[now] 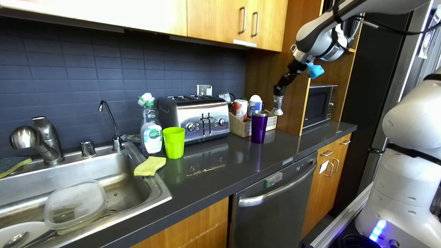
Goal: Move the salt shaker to the left
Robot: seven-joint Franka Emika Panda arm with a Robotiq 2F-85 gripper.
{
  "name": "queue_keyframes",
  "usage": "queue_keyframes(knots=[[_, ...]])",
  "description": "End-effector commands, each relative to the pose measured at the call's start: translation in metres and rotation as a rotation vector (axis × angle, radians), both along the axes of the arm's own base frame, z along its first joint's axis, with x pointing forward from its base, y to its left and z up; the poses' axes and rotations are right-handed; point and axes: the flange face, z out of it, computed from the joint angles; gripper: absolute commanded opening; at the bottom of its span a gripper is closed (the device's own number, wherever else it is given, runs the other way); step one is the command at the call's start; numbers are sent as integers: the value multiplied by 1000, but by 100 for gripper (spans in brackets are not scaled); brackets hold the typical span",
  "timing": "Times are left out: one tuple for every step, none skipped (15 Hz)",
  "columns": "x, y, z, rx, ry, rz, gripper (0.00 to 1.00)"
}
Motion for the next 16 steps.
queue_keyframes(knots=[[-23, 13, 20, 9, -28, 33, 40], [-27, 16, 25, 9, -32, 43, 40], [-30, 19, 29, 6, -39, 52, 40], [-35, 22, 35, 10, -42, 68, 40], [-39, 26, 39, 11, -48, 78, 40], [-42, 30, 44, 14, -52, 90, 40], [-46, 34, 49, 18, -54, 103, 40], [-49, 39, 53, 26, -52, 120, 40], [-51, 44, 55, 34, -50, 137, 40], [-52, 49, 57, 38, -47, 152, 40], [-53, 55, 57, 45, -43, 170, 40], [-54, 62, 58, 49, -37, 190, 40], [-54, 68, 58, 52, -32, 210, 40], [-54, 75, 58, 54, -24, 231, 40], [-54, 82, 57, 59, -17, 253, 40], [-53, 89, 56, 62, -6, 275, 40]])
